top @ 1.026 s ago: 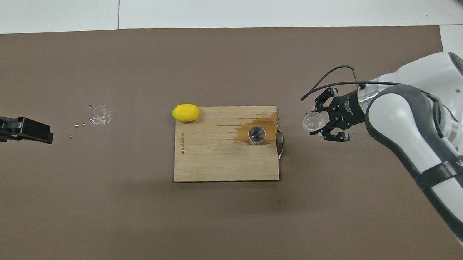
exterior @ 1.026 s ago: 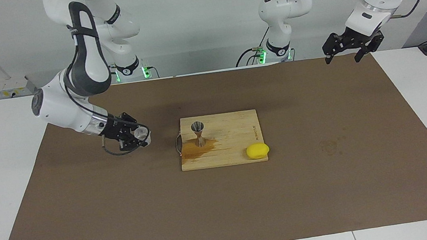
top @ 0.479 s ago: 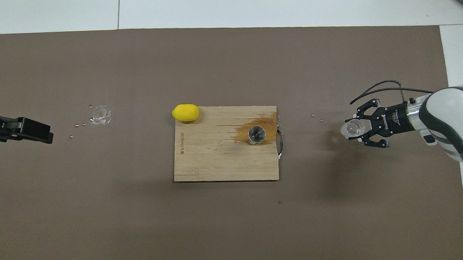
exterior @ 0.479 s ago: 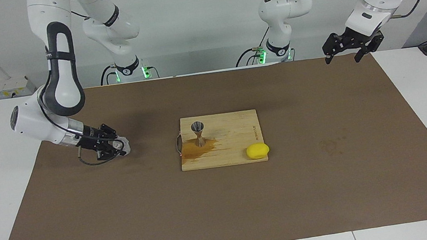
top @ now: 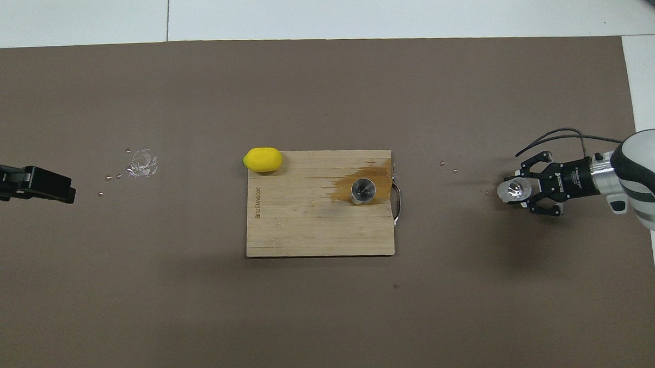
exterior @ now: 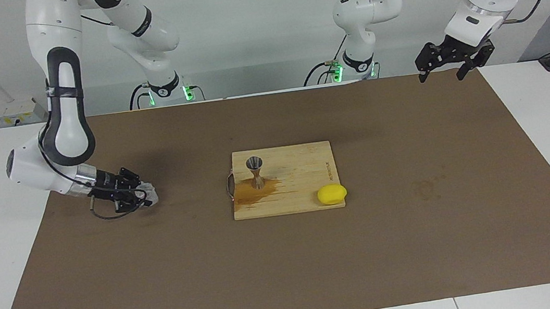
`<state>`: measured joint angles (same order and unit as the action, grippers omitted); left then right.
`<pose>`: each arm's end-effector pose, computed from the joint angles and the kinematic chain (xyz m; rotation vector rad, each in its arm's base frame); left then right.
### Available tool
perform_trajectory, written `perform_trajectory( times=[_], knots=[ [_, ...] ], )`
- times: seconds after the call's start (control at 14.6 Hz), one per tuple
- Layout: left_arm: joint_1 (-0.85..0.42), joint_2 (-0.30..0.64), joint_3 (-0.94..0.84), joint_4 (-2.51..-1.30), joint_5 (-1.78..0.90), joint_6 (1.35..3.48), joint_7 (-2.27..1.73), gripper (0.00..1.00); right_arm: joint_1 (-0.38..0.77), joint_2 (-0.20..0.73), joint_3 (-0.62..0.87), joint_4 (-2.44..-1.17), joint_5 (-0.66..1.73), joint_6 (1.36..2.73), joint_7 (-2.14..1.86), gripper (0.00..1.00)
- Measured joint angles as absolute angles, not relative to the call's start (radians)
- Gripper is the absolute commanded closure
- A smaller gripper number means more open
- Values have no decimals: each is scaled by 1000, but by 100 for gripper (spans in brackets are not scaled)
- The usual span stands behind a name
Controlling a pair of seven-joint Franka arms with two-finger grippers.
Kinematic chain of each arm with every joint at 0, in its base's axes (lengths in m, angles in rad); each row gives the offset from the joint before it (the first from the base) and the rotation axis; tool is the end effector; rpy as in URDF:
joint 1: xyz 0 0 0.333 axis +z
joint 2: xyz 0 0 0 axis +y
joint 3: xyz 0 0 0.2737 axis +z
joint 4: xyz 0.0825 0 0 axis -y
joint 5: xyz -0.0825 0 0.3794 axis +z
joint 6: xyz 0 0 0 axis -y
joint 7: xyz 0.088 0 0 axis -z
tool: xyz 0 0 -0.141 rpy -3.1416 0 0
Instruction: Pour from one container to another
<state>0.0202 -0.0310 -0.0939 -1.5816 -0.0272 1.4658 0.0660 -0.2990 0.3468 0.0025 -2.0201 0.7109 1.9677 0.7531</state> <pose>0.5256 -0.0435 0.5513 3.1071 -0.2198 -0.1325 0.5327 -0.0972 0.2011 -1.9093 1.7240 0.6747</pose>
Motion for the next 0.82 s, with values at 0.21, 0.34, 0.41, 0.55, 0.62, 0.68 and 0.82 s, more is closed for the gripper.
perform_trajectory(
  times=[0.21, 0.34, 0.41, 0.55, 0.62, 0.68, 0.82],
  knots=[
    [20, -31, -94, -1582, -27, 1466, 66, 0, -299, 347, 2, -2026, 711, 1998, 753, 0],
    [20, -31, -94, -1582, -27, 1466, 66, 0, -301, 347, -1, -2030, 711, 2017, 753, 0],
    [20, -31, -94, -1582, -27, 1466, 66, 0, -309, 347, -2, -2030, 706, 2023, 753, 0],
    [20, -31, -94, -1582, -27, 1466, 66, 0, -343, 342, -7, -2030, 653, 2024, 745, 0],
    [20, -31, -94, -1582, -27, 1466, 66, 0, -357, 334, -8, -2030, 622, 2024, 742, 0],
    [20, -31, -94, -1582, -27, 1466, 66, 0, -365, 322, -8, -2029, 601, 2024, 742, 0],
    [20, -31, -94, -1582, -27, 1466, 66, 0, -362, 285, -6, -2025, 558, 2024, 741, 0]
  ],
)
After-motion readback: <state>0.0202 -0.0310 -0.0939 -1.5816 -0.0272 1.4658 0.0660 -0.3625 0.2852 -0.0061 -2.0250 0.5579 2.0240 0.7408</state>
